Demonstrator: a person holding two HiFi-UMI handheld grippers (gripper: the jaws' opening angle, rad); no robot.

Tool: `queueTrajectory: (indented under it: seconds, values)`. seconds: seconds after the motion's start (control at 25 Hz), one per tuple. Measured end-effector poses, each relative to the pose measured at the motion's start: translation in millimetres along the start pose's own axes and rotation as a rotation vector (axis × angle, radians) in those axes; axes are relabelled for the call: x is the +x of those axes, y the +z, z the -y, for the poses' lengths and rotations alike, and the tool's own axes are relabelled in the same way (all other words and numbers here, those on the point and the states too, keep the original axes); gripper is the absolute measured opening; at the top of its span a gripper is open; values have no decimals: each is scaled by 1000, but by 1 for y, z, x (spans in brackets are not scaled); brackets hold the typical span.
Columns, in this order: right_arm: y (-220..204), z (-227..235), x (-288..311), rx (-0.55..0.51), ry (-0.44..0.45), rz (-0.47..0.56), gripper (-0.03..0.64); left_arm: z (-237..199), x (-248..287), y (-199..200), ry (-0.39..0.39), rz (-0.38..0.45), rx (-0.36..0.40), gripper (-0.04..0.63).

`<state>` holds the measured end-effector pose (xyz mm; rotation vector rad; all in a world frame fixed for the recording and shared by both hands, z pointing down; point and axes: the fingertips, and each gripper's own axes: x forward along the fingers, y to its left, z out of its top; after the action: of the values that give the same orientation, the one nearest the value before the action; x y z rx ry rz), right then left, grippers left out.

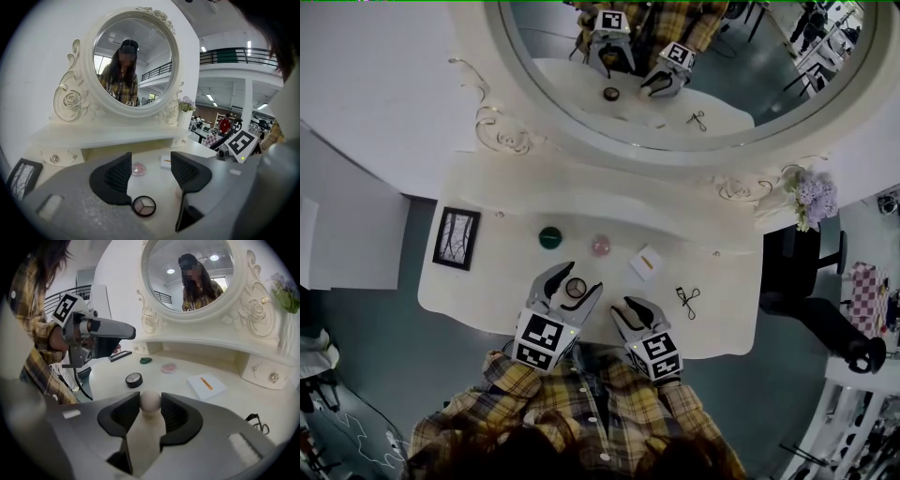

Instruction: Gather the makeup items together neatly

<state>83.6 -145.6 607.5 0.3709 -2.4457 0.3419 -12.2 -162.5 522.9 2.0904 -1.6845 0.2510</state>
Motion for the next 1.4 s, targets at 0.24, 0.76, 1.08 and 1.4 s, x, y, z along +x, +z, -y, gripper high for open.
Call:
queueTrajectory:
  seconds: [0.24,0.76,1.08,1.4]
  values:
    - [8,0,-3,-3,-5,26,140,-4,-2,1,6,0,-5,252]
    - [83,33,-19,-36,-50,175,137,-22,-8,21,44,57,-18,252]
    - [133,52,-11,-87,-64,239,137,-35,-14,30,79,81,-24,252]
    - [174,69,10,-109,-77,280,137,-52,-19,29,125,78,-41,252]
